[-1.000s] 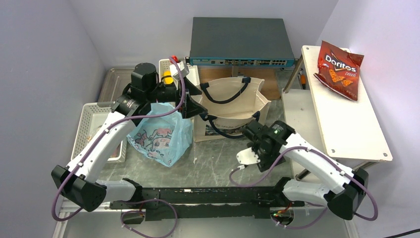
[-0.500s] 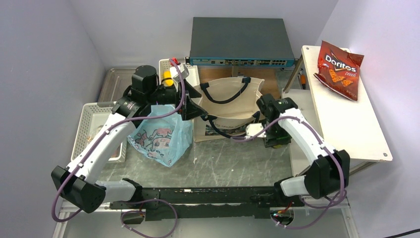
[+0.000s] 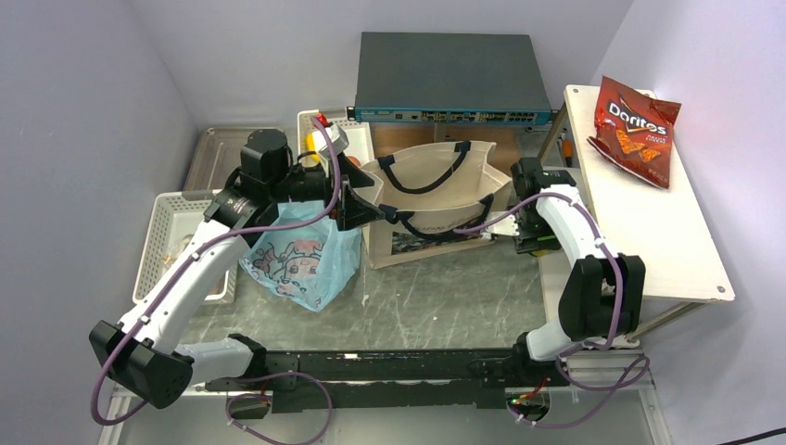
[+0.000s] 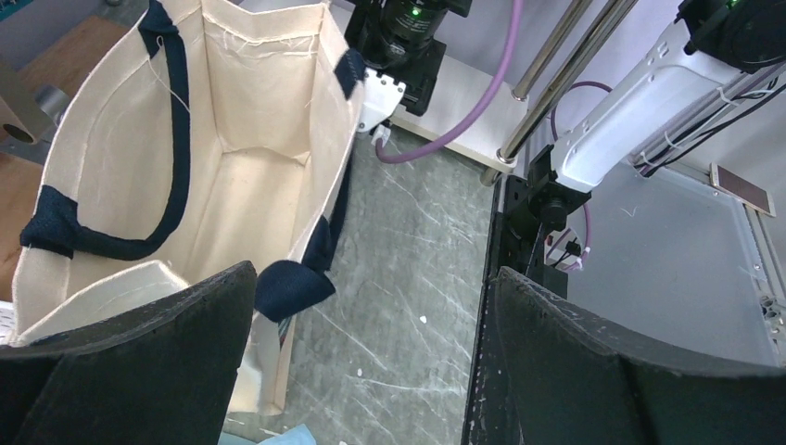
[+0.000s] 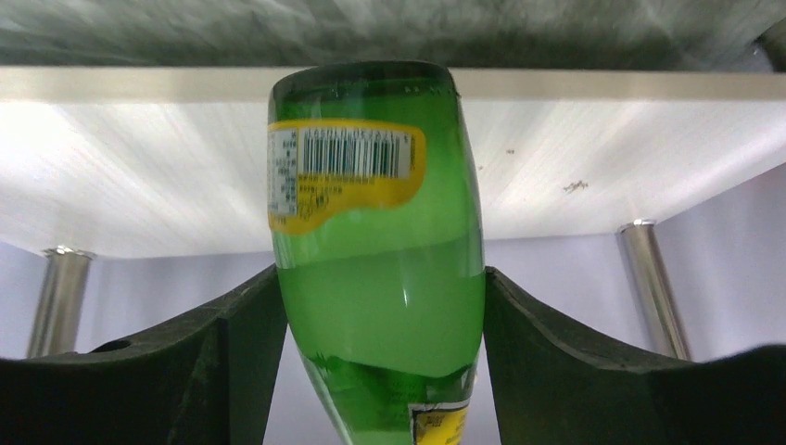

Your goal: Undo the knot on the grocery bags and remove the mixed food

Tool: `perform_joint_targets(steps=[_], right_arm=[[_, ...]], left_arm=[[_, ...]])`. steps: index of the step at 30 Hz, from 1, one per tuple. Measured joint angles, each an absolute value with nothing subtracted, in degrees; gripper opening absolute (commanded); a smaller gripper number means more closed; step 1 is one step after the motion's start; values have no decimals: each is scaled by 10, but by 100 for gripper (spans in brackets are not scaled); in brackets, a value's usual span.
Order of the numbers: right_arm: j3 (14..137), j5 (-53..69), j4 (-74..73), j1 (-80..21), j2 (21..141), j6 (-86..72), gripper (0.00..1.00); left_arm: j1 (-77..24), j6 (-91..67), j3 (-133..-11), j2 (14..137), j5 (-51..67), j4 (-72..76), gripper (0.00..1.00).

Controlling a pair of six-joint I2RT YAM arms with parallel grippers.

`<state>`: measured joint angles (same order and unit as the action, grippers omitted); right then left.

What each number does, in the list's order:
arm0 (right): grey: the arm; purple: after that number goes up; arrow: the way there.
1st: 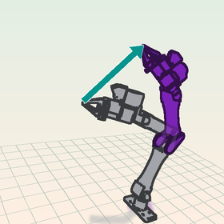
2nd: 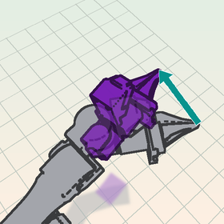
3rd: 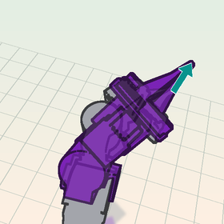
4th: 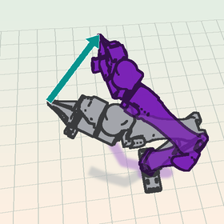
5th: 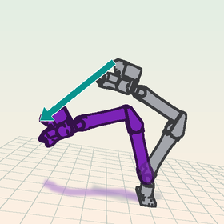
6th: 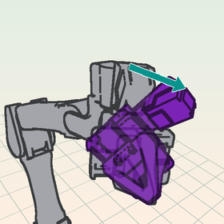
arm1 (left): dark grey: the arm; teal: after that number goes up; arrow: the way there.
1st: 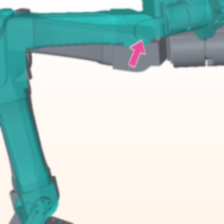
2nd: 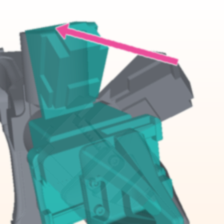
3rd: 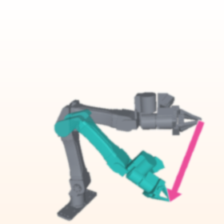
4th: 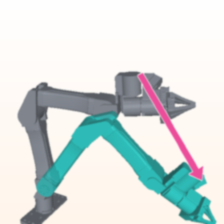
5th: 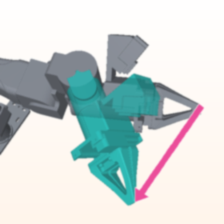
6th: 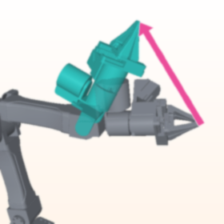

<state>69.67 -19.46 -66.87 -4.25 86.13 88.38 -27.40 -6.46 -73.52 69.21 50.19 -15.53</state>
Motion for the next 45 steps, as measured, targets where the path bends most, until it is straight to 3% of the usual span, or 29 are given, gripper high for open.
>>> perform_joint_targets(steps=[35, 38, 44, 45], right_arm=[[703, -400, -496, 1, 969, 1000, 0], [701, -414, -483, 10, 976, 1001, 14], [675, -438, -461, 10, 973, 1011, 64], [671, -439, -461, 9, 971, 1010, 67]], left_arm=[[-274, -66, -696, 667, 500, -140, 99], [-274, -65, -696, 663, 500, -141, 99], [-274, -61, -696, 663, 498, -148, 99], [-274, -60, -696, 663, 498, -149, 99]])
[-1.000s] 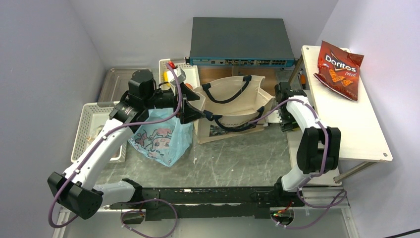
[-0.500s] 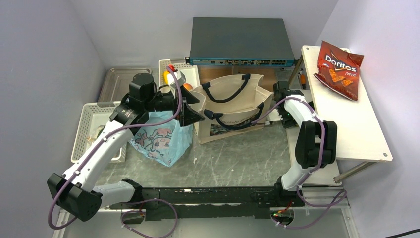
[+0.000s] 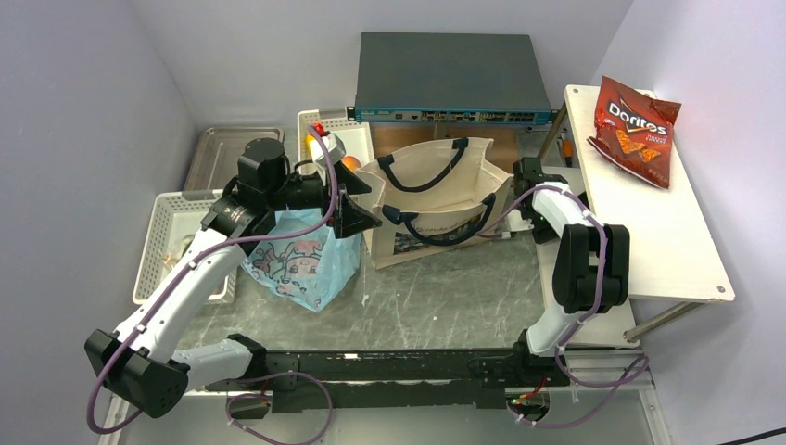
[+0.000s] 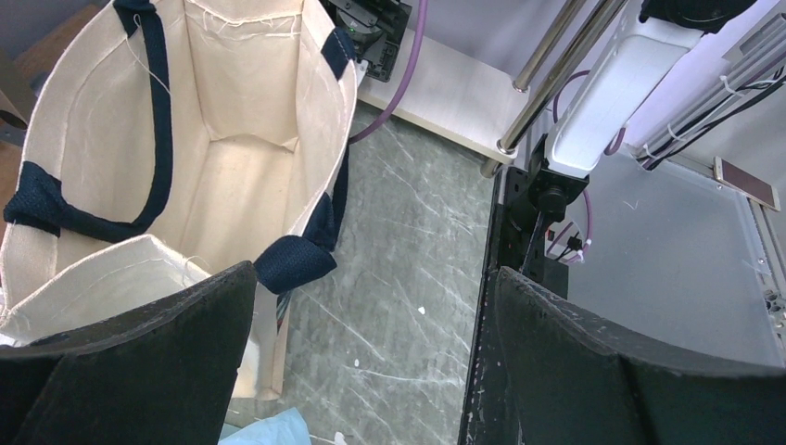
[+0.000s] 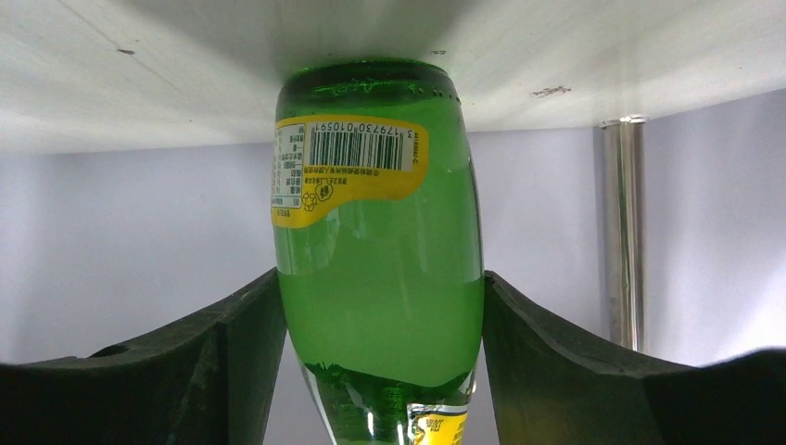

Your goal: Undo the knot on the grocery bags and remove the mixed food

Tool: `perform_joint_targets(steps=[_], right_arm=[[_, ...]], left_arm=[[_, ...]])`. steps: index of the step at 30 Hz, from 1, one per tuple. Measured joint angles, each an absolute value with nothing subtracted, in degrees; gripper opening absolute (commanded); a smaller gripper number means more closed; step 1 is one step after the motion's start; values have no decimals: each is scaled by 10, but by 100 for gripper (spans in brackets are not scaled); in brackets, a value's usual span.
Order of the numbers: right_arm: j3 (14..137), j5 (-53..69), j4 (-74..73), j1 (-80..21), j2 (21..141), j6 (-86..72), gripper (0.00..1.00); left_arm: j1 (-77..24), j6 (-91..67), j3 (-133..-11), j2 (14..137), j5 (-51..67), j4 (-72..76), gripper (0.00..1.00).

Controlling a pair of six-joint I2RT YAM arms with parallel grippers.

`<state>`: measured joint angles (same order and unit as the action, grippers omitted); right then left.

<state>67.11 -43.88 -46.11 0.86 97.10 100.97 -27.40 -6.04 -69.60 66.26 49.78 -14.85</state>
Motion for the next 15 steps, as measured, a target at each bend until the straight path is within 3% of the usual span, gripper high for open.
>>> perform_joint_targets(steps=[2, 3, 6, 15], right_arm=[[669, -437, -464, 4, 967, 1007, 78], [669, -435, -467, -1, 966, 1002, 89], [669, -434, -479, -12, 962, 992, 99], [669, -420, -515, -33, 926, 972, 100]], left_arm=[[-274, -60, -696, 663, 497, -149, 100], [-274, -60, -696, 663, 496, -149, 99], [-274, -60, -696, 665, 496, -148, 99], [-274, -60, -696, 677, 496, -149, 99]])
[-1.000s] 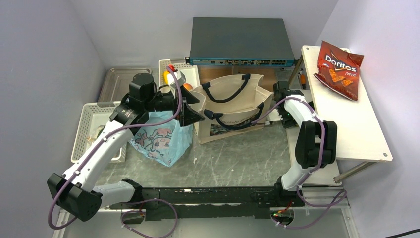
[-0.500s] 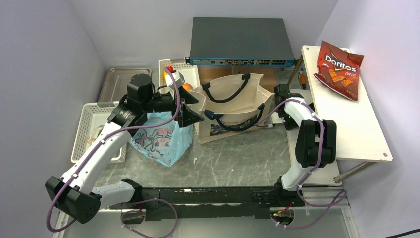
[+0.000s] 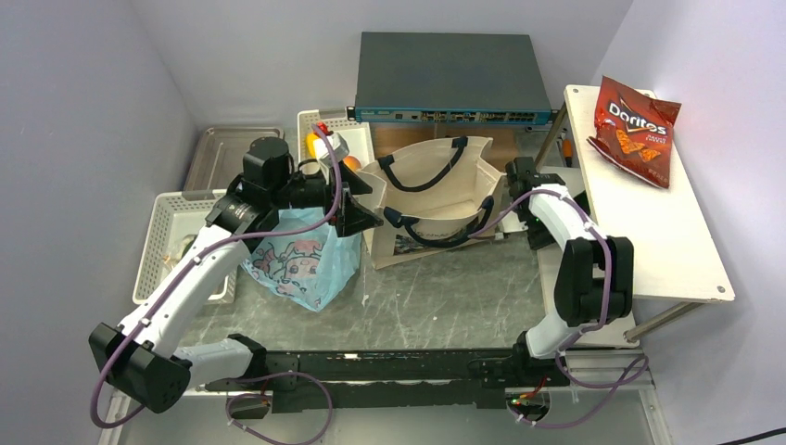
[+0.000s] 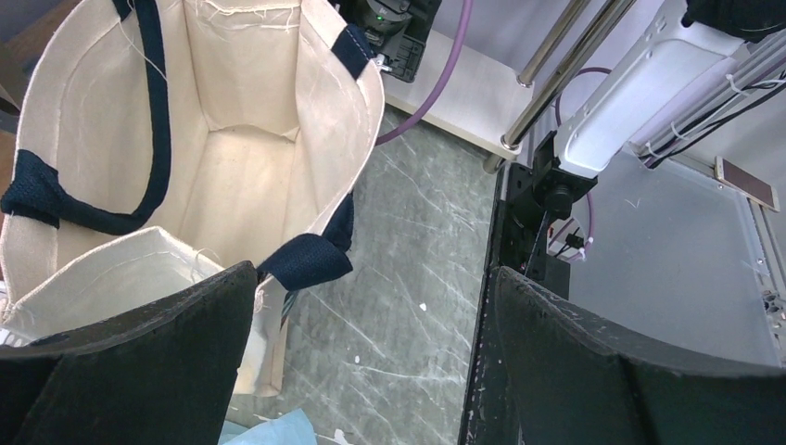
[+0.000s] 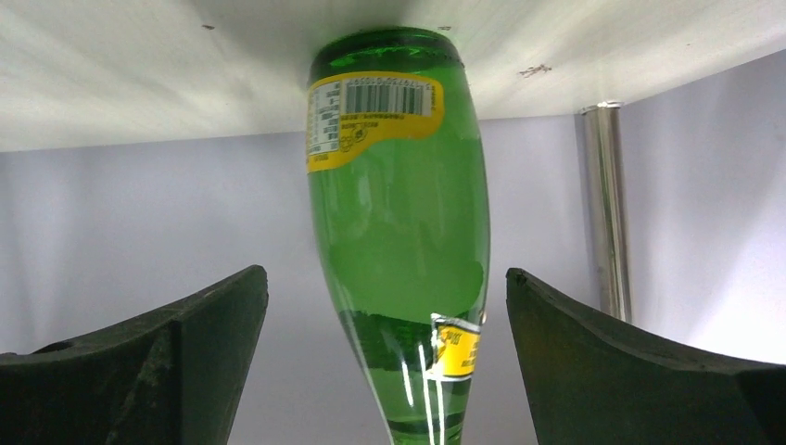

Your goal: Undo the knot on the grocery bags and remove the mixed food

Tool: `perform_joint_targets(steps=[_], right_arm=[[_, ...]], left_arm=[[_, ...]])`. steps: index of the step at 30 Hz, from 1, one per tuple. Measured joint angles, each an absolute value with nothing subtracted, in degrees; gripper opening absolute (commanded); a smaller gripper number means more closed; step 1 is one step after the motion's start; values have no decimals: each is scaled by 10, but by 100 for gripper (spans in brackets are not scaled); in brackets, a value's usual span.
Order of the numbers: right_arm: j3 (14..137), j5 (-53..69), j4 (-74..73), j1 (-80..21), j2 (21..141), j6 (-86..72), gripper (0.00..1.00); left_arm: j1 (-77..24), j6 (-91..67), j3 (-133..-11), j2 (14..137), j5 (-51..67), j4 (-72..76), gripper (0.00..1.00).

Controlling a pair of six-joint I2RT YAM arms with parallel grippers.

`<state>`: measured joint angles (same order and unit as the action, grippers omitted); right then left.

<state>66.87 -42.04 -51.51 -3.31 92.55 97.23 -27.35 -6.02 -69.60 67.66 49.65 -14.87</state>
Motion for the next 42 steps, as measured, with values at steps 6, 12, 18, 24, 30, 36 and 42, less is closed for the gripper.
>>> perform_joint_targets(steps=[6, 12, 18, 24, 30, 36, 42], right_arm=[[674, -393, -567, -55, 897, 944, 100], [680, -350, -633, -106, 837, 896, 100], [677, -283, -704, -149, 768, 842, 99], [687, -148, -799, -205, 704, 782, 97], [777, -3, -836, -278, 694, 697, 94], [740, 69, -837, -283, 648, 680, 91], [765, 173, -837, -283, 553, 737, 86]], left_arm=[[-274, -40, -696, 677, 495, -158, 99], [-269, 11, -697, 673, 448, -219, 99], [-191, 31, -693, 637, 398, -279, 99], [-47, 29, -687, 565, 326, -330, 100], [96, 24, -671, 549, 242, -397, 99], [130, 37, -633, 585, 175, -458, 99], [147, 53, -604, 586, 234, -456, 94]])
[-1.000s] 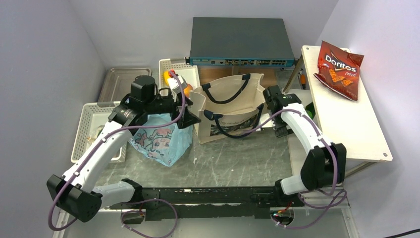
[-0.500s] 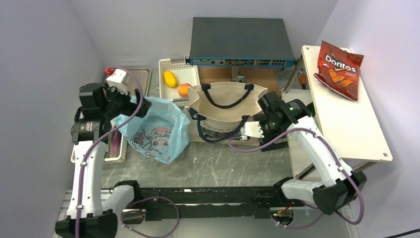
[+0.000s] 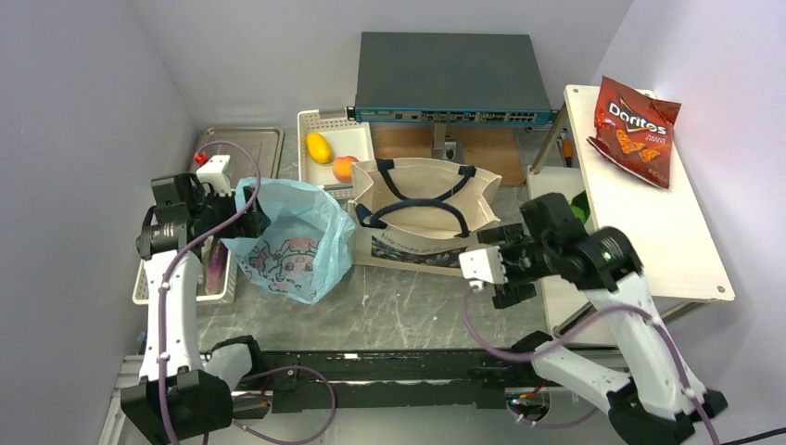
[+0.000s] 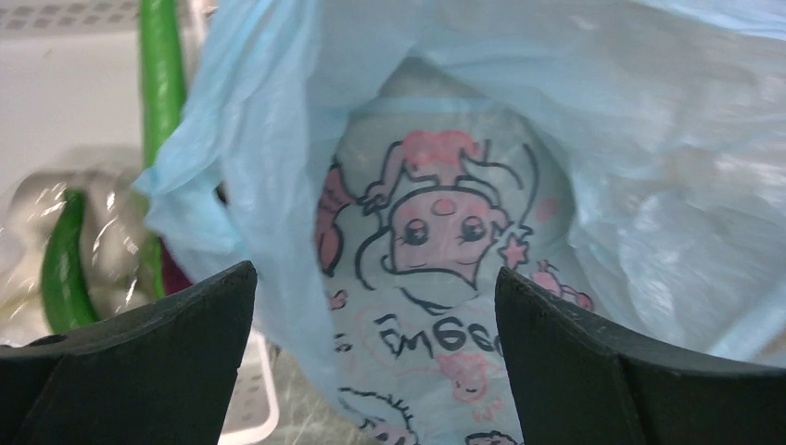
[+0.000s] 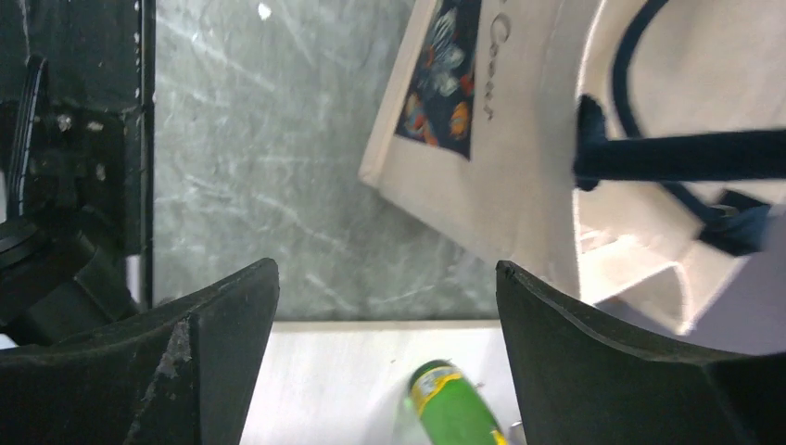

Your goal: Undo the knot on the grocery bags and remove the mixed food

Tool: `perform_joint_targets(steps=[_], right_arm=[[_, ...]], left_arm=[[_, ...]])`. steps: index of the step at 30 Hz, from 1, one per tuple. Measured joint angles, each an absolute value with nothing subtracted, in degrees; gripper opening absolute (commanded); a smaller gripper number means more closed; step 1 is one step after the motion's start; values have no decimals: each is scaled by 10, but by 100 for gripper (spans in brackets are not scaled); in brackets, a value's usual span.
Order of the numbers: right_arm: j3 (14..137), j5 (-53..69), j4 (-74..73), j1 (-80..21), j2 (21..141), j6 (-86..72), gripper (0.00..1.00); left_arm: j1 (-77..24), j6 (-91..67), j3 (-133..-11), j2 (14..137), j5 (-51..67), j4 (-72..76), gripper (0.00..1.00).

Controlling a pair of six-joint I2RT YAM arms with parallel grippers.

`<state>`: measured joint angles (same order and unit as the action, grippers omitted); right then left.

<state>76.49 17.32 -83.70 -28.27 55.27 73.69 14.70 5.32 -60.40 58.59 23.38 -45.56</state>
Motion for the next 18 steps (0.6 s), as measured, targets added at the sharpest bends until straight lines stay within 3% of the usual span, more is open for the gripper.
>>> perform_joint_targets(steps=[4, 9, 14, 18], right_arm=[[760, 225, -821, -283, 482, 764, 80], [801, 276, -771, -283, 460, 716, 70], [866, 295, -648, -283, 467, 650, 55], [920, 259, -585, -284, 529, 575, 53]], left_arm=[[121, 76, -624, 576, 352, -424, 89], [12, 133, -704, 612, 443, -394, 78], [-108, 215, -729, 634, 484, -371, 45], [-209, 342, -788, 684, 475, -377, 32]])
